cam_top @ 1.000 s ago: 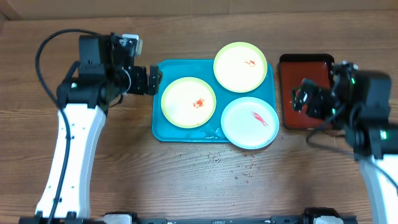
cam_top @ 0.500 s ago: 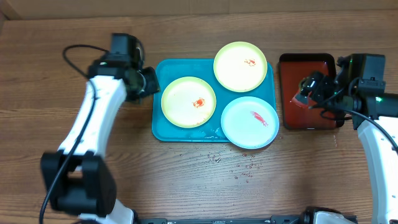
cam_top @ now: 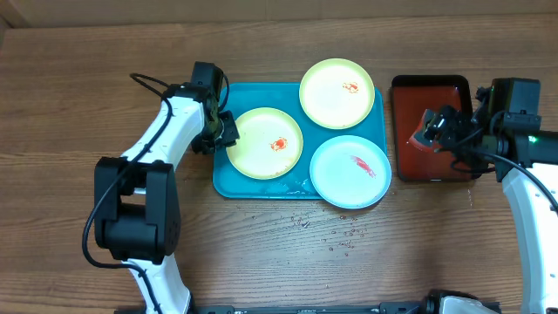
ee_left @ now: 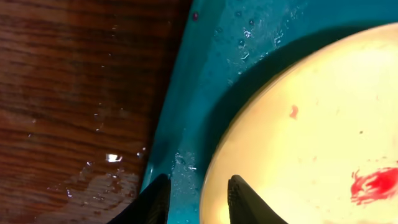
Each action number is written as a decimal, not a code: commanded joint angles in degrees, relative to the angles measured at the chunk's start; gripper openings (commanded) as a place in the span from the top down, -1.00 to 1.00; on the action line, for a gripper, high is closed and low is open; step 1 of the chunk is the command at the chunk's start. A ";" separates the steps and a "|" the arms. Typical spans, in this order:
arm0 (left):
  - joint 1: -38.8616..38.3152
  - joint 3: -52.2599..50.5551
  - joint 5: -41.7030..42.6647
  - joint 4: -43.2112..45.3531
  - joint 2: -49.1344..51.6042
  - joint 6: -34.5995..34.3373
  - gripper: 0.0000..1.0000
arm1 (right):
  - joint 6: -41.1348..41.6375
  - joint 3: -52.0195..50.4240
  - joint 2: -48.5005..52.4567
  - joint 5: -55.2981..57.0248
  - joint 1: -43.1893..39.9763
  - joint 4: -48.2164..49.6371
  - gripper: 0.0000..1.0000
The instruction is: Clean dirty plates on tray and stack at the side
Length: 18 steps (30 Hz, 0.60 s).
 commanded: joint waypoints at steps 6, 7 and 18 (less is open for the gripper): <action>-0.66 0.68 1.97 1.38 5.44 3.43 0.41 | -0.11 1.36 -0.26 1.88 -0.17 -1.16 -0.78; -0.87 0.68 2.21 1.75 5.99 3.41 0.42 | -0.11 1.36 -0.26 1.88 -0.17 -1.16 -0.78; -1.33 0.68 2.73 5.25 7.34 3.45 0.92 | 4.00 1.36 0.70 3.98 -0.90 -1.09 -0.58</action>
